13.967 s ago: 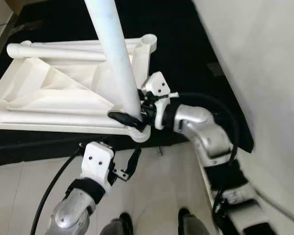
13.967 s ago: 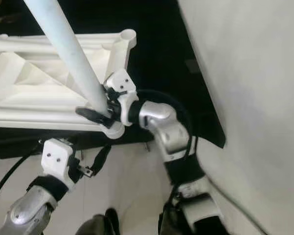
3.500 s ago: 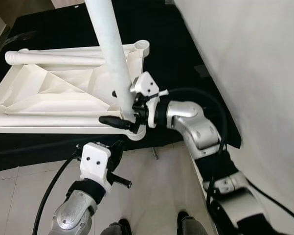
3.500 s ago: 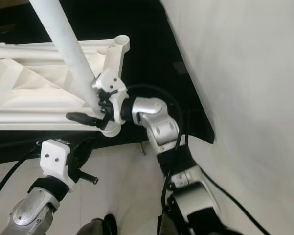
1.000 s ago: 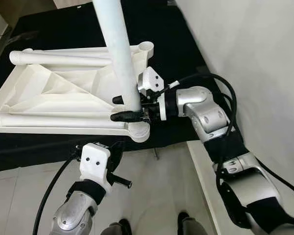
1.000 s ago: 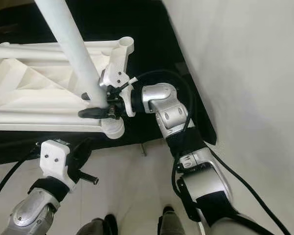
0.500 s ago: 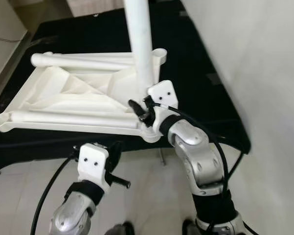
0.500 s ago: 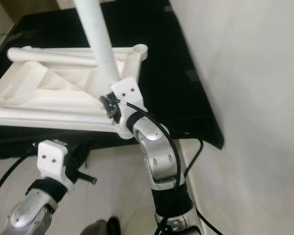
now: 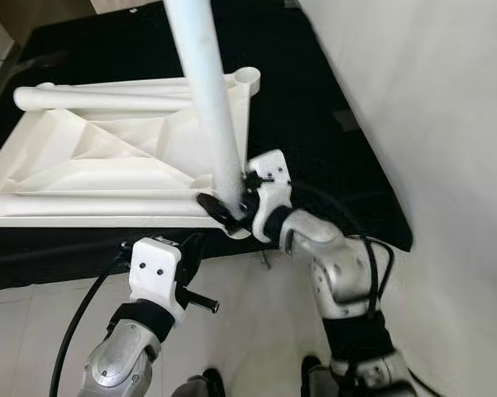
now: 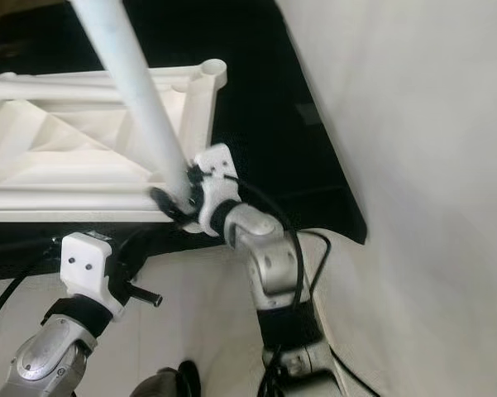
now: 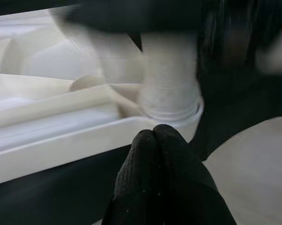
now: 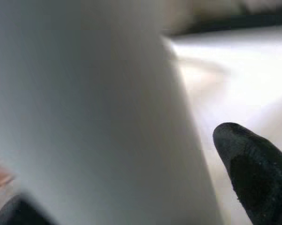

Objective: Building children table

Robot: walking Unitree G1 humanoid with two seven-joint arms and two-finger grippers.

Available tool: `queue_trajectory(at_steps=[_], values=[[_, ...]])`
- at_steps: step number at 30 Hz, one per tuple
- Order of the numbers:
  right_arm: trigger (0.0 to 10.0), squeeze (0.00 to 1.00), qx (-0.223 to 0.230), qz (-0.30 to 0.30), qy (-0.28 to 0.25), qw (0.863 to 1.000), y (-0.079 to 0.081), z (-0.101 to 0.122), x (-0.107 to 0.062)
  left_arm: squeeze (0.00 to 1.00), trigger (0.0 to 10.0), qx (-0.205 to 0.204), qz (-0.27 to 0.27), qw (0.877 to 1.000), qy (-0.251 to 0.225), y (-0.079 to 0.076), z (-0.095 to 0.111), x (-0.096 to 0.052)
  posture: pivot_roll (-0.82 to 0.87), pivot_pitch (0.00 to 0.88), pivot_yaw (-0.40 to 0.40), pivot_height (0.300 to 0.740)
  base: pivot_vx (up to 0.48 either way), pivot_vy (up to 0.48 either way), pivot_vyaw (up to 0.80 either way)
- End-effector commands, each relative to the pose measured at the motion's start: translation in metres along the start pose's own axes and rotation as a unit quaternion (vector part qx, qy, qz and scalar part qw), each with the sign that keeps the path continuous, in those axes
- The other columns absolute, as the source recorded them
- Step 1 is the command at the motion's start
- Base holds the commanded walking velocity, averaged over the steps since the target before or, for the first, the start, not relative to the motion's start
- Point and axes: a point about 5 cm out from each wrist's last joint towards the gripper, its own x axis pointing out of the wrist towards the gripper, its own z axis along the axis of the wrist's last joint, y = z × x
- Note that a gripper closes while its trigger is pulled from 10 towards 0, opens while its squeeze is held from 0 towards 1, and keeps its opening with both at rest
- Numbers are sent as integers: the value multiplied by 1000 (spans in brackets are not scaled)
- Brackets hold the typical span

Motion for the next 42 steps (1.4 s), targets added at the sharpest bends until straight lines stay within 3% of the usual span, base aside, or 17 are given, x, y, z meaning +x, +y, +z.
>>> queue_trajectory(at_steps=[1, 2, 4, 6, 12, 24, 28, 29, 30, 42], values=[[10000, 0, -31, 94, -1, 995, 11, 2, 4, 0, 10000, -3, 3, 1000, 19, 2, -5, -4, 17, 320, 109, 740, 0, 0, 0], [10000, 0, -61, 127, 10, 990, 8, 3, 1, 0, 10000, -3, 4, 1000, 19, 2, -5, -4, 18, 320, 109, 740, 0, 0, 0], [10000, 0, -80, 152, 22, 985, 4, 3, -1, 0, 10000, -3, 4, 1000, 19, 2, -5, -4, 19, 320, 109, 740, 0, 0, 0], [10000, 0, -80, 152, 22, 985, 4, 3, -1, 0, 10000, -3, 4, 1000, 19, 2, -5, -4, 19, 320, 109, 740, 0, 0, 0], [10000, 0, -114, 228, 67, 965, -13, 0, -3, 0, 10000, -1, 4, 1000, 20, 2, -4, -6, 35, 333, 119, 740, 0, 0, 0], [10000, 0, -129, 219, 104, 962, -28, -13, 7, 0, 10000, 1, 1, 1000, 22, 2, -2, -7, 51, 346, 120, 740, 0, 0, 0], [10000, 0, -124, 182, 119, 968, -33, -22, 9, 0, 10000, 2, -1, 1000, 23, 2, -1, -8, 59, 351, 124, 740, 0, 0, 0], [8078, 0, -120, 176, 118, 970, -35, -23, 10, 0, 10000, 2, -1, 1000, 23, 2, -1, -9, 59, 351, 124, 740, 0, 0, 0], [0, 0, -113, 171, 115, 972, -37, -24, 9, 0, 10000, 2, -1, 1000, 23, 2, -1, -8, 61, 351, 124, 740, 0, 0, 0], [0, 0, -86, 109, 90, 986, -55, -21, -5, 0, 10000, 3, 0, 1000, 22, 4, -2, -4, 45, 357, 115, 740, 0, 0, 0]])
